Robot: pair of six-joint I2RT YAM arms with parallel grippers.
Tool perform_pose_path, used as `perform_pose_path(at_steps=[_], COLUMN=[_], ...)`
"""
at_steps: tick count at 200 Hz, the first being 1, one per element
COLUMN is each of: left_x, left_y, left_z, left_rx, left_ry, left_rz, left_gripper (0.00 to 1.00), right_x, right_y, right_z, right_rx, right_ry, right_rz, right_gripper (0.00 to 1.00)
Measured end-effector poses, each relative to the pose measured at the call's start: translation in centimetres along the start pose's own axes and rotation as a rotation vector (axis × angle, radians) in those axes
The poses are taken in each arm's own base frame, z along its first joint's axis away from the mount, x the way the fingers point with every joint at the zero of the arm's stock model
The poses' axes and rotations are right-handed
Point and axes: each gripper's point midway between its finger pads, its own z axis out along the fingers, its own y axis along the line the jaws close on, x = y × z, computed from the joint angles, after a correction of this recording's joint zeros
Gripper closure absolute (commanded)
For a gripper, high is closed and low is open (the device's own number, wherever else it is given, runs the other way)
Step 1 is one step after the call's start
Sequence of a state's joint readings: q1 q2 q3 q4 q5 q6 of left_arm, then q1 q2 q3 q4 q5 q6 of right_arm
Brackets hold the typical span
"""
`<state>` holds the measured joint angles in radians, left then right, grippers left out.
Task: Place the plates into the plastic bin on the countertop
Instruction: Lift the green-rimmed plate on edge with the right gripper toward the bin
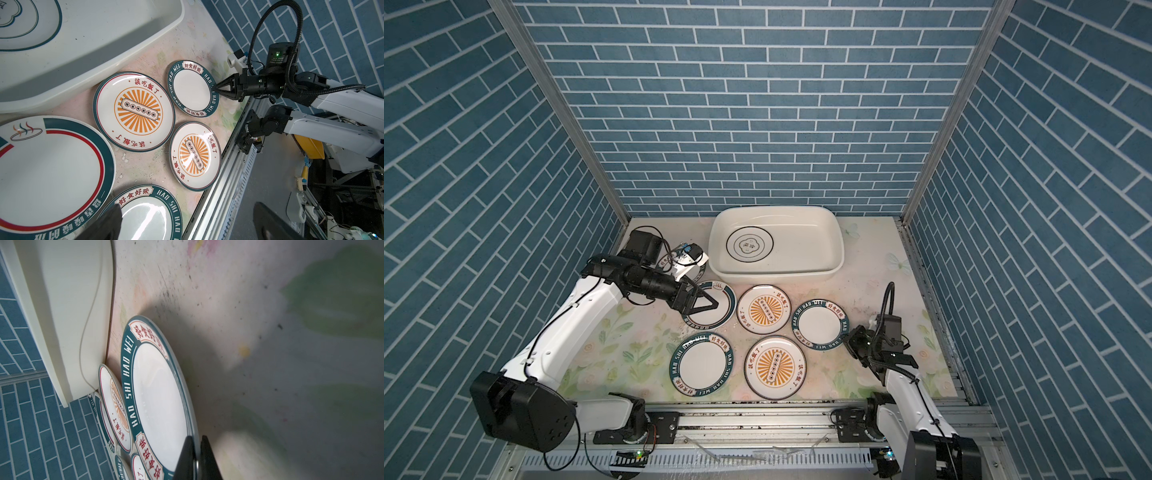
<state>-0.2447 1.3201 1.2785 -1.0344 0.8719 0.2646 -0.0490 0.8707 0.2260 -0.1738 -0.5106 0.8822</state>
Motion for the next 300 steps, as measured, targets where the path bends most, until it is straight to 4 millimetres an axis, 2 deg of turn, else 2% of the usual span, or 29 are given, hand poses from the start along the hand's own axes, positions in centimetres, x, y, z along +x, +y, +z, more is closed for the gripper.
perform_pose_path(at_steps=[139, 220, 300], left_x=[0.1, -0.1, -0.2], left_y=[0.3, 0.3, 0.3], left_z=[0.0, -0.1, -0.2], left_rx=[-0.015, -0.022, -0.024], left_ry=[0.003, 0.0, -0.002], left_rz=[-0.013, -0.01, -0.009], left_gripper=[0.01, 0.0, 0.01], right_x=[1.2, 0.7, 1.5], right_y=[0.4, 2.7, 4.5], right_z=[-3.1, -5.1, -7.8], right_rx=[0.07, 0.056, 0.064], right_ry=[0.033, 0.023, 0.064], right_rz=[-0.025, -0.051, -0.096], right_gripper=[1.0, 1.0, 1.0])
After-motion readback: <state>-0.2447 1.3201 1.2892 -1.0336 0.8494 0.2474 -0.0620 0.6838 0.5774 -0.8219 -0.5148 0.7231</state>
